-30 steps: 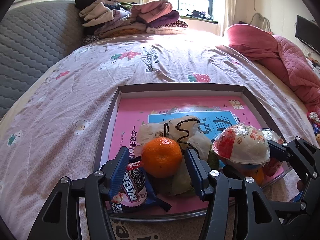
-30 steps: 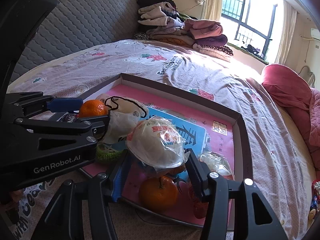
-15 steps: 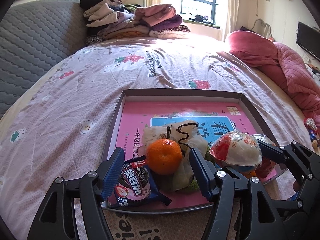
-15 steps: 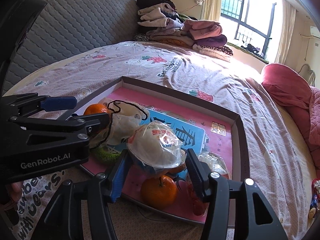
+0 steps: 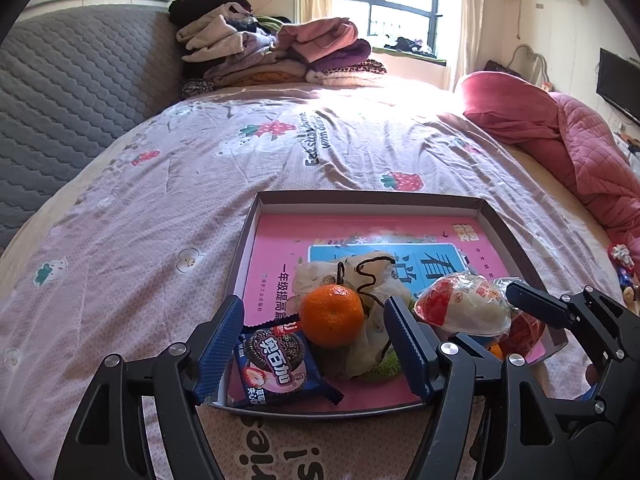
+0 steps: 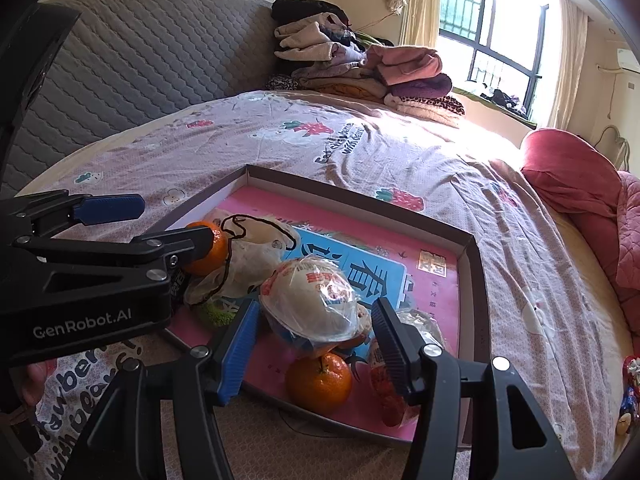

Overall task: Organize objects
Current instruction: 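Open the left tool to release the orange while the right tool releases the bagged ball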

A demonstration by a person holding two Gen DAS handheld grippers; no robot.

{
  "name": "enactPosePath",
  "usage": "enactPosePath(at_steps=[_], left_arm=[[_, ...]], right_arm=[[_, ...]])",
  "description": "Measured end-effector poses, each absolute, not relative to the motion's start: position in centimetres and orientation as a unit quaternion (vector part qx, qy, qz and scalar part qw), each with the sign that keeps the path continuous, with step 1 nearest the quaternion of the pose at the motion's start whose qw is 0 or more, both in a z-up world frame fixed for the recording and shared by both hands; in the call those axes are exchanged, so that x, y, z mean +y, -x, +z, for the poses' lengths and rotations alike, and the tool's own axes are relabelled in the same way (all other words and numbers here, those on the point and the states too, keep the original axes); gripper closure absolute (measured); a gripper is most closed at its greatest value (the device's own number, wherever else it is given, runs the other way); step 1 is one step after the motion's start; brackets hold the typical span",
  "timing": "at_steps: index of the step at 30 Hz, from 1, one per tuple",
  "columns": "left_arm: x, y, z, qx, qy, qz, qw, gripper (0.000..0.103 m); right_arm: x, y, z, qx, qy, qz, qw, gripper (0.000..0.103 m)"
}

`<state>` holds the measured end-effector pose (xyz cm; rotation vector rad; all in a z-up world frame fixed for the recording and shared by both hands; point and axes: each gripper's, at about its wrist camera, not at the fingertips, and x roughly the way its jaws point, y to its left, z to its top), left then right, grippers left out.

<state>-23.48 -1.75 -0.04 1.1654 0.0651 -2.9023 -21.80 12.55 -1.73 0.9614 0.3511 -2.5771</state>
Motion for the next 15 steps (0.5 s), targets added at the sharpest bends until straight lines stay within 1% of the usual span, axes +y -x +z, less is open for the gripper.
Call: enactPosePath(at_steps=[7, 11, 15], left_arm=[[-1.9, 22.9, 0.7, 0.019, -0.370, -0.929, 0.009, 0.028], [-1.7, 22.5, 1.2, 0.017, -0.369, -0.929, 0.009, 0.026], [-1.5, 22.1, 1.8, 0.017, -0.368, -0.930, 0.008, 0.026]], right_arm=[[13.0, 21.5, -0.9, 0.112, -0.336, -0.917, 0.182, 0.044], [13.5, 21.3, -0.4, 0.105, -0.332, -0.921, 0.172, 0.039], [14.1, 21.2, 0.2, 0.095, -0.328, -0.925, 0.167, 0.038]])
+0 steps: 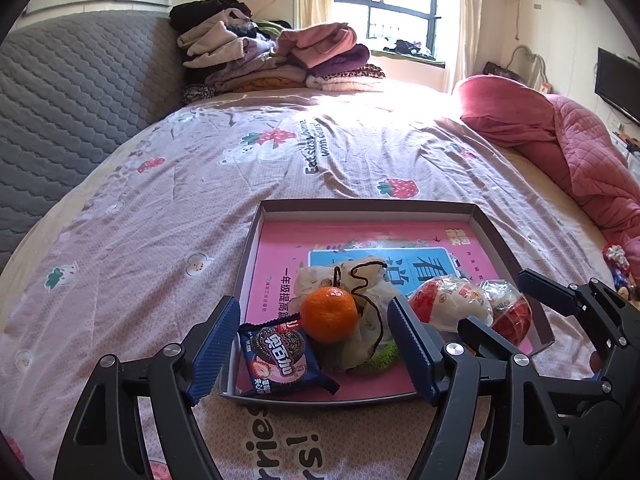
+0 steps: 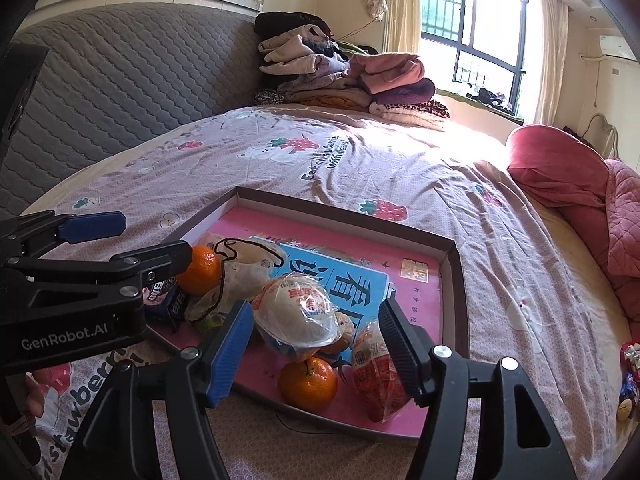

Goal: Organize objects

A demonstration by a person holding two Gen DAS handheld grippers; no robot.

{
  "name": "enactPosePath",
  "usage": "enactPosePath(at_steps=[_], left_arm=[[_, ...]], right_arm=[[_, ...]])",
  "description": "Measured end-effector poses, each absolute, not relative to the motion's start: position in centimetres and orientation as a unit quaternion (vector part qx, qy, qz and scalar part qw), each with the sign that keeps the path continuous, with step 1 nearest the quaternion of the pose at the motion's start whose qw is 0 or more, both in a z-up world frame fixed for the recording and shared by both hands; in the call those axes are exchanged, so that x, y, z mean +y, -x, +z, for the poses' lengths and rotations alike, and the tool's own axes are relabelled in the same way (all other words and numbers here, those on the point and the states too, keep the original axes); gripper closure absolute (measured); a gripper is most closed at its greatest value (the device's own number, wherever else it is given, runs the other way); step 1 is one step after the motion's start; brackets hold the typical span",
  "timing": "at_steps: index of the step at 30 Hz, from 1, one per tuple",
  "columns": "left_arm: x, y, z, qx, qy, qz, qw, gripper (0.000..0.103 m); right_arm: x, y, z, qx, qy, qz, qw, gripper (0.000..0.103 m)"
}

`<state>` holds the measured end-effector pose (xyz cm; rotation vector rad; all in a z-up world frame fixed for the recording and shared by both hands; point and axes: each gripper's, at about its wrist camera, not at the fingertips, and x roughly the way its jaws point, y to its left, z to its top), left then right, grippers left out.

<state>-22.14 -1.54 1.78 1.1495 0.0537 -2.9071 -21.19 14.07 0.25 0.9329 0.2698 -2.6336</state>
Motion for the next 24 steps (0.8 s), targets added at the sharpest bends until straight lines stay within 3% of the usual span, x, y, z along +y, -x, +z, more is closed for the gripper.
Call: enactPosePath(at_steps=[24], left_arm=[[-1.4, 17.3, 5.3, 0.000, -0.331, -0.943, 0.028, 0.025]], right_arm=[[15.8, 17.5, 5.5, 0.055, -0.281, -0.947, 0.145, 0.036]])
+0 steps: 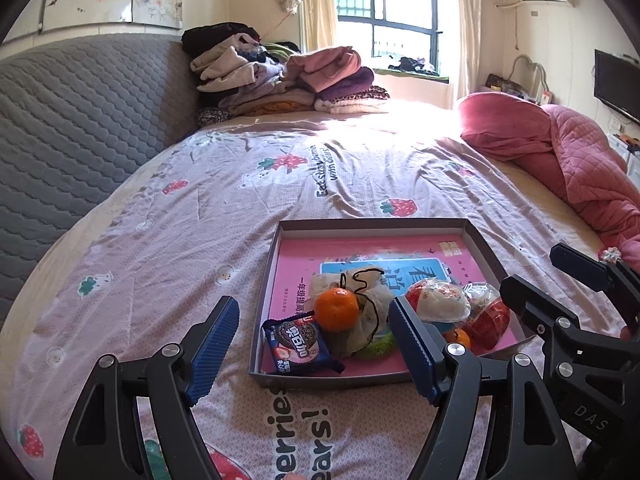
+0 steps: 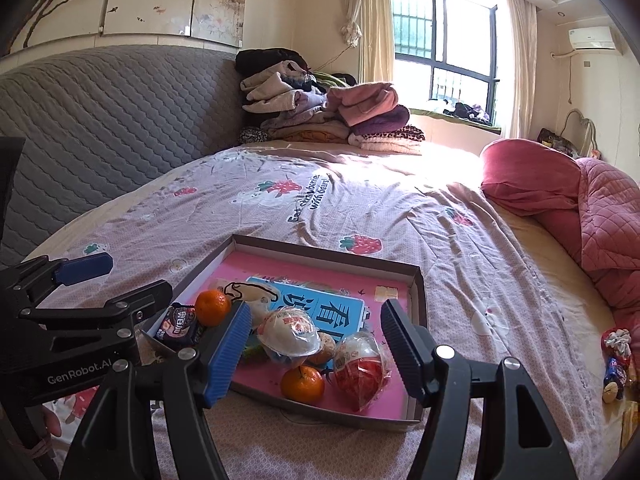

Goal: Organize objects

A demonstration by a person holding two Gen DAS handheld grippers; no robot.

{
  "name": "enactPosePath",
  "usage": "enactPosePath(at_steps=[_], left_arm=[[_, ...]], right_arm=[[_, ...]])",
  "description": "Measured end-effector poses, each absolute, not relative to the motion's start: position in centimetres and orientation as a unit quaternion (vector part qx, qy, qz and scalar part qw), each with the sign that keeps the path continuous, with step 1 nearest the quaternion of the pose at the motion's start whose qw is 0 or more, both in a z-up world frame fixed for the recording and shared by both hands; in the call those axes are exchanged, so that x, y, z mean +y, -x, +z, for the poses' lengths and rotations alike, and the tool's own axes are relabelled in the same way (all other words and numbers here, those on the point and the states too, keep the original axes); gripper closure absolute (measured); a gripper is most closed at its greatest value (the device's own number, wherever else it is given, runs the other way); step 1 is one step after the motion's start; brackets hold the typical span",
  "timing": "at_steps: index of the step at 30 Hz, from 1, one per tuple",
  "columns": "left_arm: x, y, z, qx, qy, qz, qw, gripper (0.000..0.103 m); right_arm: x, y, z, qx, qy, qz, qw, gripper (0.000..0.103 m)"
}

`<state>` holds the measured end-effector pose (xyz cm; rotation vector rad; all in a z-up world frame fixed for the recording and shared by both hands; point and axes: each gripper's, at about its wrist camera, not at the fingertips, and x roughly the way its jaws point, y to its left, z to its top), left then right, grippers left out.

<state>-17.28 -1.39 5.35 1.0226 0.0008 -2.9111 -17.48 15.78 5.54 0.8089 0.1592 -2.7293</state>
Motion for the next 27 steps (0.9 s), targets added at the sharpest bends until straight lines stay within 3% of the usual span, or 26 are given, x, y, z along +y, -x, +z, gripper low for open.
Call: enactPosePath(at_steps=[27], left_arm=[[-1.4, 11.8, 7.5, 0.008, -0.306, -0.952, 0.015, 0.025]], right_arm=[[18.0, 12.0, 7.0, 0.015, -0.275, -0.954, 0.120, 0.036]])
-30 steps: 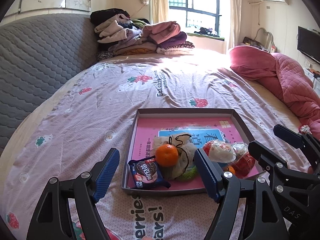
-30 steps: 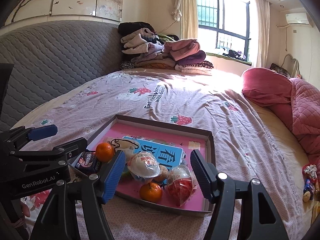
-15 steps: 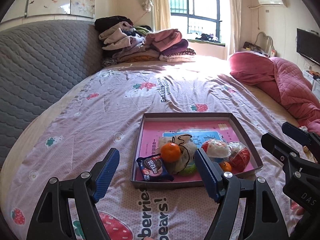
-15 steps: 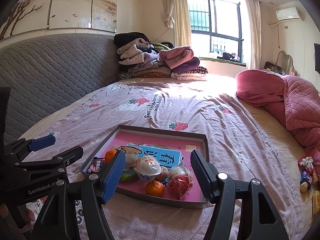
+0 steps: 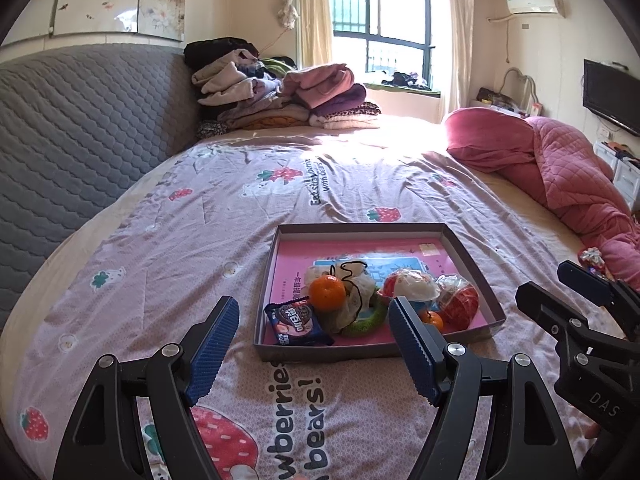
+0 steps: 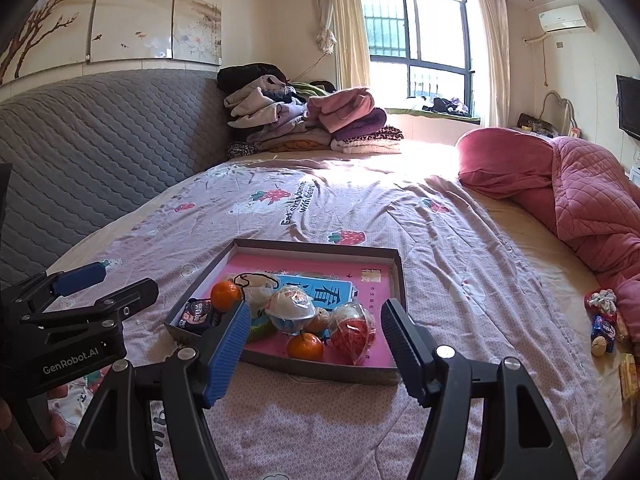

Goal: Organize objects

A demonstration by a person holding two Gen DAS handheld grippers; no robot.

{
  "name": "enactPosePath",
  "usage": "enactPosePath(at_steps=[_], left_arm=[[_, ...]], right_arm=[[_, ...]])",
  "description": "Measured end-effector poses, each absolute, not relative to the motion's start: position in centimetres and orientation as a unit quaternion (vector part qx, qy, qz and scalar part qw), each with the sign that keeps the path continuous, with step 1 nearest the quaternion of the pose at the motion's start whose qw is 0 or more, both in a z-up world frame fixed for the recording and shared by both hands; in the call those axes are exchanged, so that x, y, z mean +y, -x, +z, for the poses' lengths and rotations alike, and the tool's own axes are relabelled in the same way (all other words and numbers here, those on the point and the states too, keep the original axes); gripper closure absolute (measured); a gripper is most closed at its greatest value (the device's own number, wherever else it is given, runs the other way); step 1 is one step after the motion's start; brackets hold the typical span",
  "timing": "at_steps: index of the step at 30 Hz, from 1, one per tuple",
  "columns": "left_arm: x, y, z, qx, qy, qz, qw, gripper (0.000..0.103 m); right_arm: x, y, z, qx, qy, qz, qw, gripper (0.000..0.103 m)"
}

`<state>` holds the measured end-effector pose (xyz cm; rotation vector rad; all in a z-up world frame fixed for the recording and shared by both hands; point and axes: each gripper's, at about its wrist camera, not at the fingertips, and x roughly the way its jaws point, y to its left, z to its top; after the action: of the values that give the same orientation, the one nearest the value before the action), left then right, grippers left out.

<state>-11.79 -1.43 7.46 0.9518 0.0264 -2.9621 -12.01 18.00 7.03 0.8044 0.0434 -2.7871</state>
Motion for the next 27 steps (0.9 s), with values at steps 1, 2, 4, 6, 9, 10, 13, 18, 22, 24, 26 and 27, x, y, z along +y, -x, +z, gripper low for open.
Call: enactPosePath(at_steps=[1, 2, 4, 6, 9, 10, 13, 18, 22, 24, 26, 27], left_arm=[[-1.5, 11.6, 7.5, 0.009, -0.304, -0.952, 0.015, 0.025], [-1.5, 11.4, 7.6, 0.009, -0.304, -0.953, 0.014, 0.025], [-1.5, 11.1, 7.7, 0.009, -0.304, -0.953, 0.013, 0.025], [-1.6, 10.8, 7.7, 0.009, -0.304, -0.953, 0.013, 0.025], [-1.7, 10.5, 7.7, 0.010, -0.304, -0.952, 0.011, 0.025], [-1.7, 10.4, 7.6, 0.010, -0.305, -0.952, 0.011, 0.025], [-1.7, 10.2, 7.3, 0.012, -0.309, -0.951, 0.011, 0.025], [-1.8, 9.9, 6.4, 0.013, -0.316, -0.948, 0.010, 0.025], [-1.8, 9.7, 5.6, 0.012, -0.324, -0.946, 0.011, 0.025], [-1.8, 9.7, 5.2, 0.011, -0.326, -0.945, 0.011, 0.025], [-1.8, 9.6, 4.8, 0.010, -0.328, -0.945, 0.013, 0.025], [-1.7, 9.7, 4.7, 0.010, -0.329, -0.944, 0.011, 0.025]], right_arm=[[18.0, 11.9, 7.1, 0.015, -0.276, -0.954, 0.118, 0.036], [18.0, 11.8, 7.1, 0.016, -0.275, -0.954, 0.117, 0.036], [17.9, 11.6, 7.1, 0.019, -0.280, -0.953, 0.118, 0.036], [17.8, 11.5, 7.0, 0.022, -0.283, -0.952, 0.117, 0.036], [17.6, 11.1, 6.8, 0.026, -0.286, -0.950, 0.119, 0.036], [17.5, 11.0, 6.7, 0.029, -0.287, -0.950, 0.117, 0.036], [17.3, 10.8, 6.4, 0.031, -0.290, -0.950, 0.115, 0.036], [17.2, 10.5, 5.9, 0.038, -0.289, -0.950, 0.113, 0.036], [17.2, 10.2, 5.5, 0.037, -0.288, -0.950, 0.114, 0.036], [17.2, 10.1, 5.3, 0.039, -0.286, -0.951, 0.113, 0.036], [17.2, 10.1, 5.0, 0.040, -0.285, -0.951, 0.112, 0.036], [17.2, 10.1, 4.9, 0.041, -0.286, -0.951, 0.112, 0.036]])
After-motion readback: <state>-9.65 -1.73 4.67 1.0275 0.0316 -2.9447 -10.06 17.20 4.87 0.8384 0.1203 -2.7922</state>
